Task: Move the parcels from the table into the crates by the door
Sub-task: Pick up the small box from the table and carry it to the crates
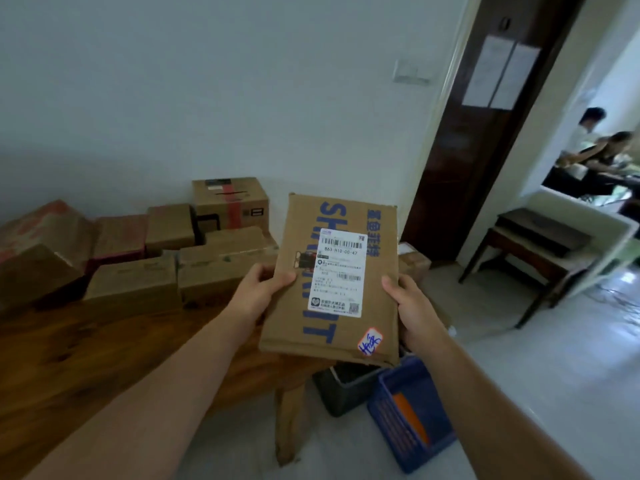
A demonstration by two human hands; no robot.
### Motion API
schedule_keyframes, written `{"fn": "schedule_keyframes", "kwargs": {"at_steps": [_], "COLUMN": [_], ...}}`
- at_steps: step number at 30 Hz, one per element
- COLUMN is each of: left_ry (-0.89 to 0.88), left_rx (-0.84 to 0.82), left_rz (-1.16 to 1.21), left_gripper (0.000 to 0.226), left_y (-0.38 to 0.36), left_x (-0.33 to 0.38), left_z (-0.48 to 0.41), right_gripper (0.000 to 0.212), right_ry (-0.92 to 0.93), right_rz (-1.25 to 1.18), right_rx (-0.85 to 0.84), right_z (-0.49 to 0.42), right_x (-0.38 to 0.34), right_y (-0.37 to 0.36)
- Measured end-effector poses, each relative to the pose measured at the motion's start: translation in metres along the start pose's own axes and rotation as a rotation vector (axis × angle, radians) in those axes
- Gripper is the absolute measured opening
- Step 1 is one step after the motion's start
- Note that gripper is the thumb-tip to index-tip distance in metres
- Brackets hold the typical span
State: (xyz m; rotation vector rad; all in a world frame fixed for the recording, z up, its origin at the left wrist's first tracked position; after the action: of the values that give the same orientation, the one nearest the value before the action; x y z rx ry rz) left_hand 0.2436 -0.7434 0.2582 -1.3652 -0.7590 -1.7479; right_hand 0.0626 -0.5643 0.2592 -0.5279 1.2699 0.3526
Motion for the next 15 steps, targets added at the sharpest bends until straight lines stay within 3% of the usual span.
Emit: {"fn": "schedule_keyframes", "kwargs": {"at_steps": [7, 11, 13, 15], "left_ry": [0.054, 0.091, 0.077, 0.053], "left_rx": [-0.314, -0.382, -0.41, -0.406], "left_rz": [-0.144, -0.127, -0.154, -0.203], "left_gripper": [0.028, 0.028, 0.028, 0.033], "left_y": [-0.131, -0.202, -0.234, -0.264], "left_x": [-0.011, -0.014, -0.013, -0.007], "left_z": [-0.067, -0.125, -0.155, -0.182], "right_gripper": [0.044, 0.072, 0.068, 0.049], "right_ry": [-0.007, -0.015, -0.04, -0.065], "right_rz": [-0.004, -0.037, -0.053, -0.062], "right_rx": [0.204, 0.253, 0.264, 0.285], "right_z": [-0.079, -0.14, -0.172, -0.204], "right_x": [0.016, 0.007, 0.001, -0.004], "right_y": [0.104, 0.142, 0.155, 0.171]}}
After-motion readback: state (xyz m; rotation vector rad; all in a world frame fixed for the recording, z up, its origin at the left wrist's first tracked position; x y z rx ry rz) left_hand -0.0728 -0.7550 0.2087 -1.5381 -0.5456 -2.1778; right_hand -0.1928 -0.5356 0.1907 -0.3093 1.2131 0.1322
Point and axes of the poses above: each hand's wrist, its own z-axis away from the middle knuckle, its own y-axis out of the back of the hand, x = y × z, the point moved 5 cm from there along -z, towards the middle knuckle, and after that the axes turned 8 degrees about x, right-handed, at the moved point
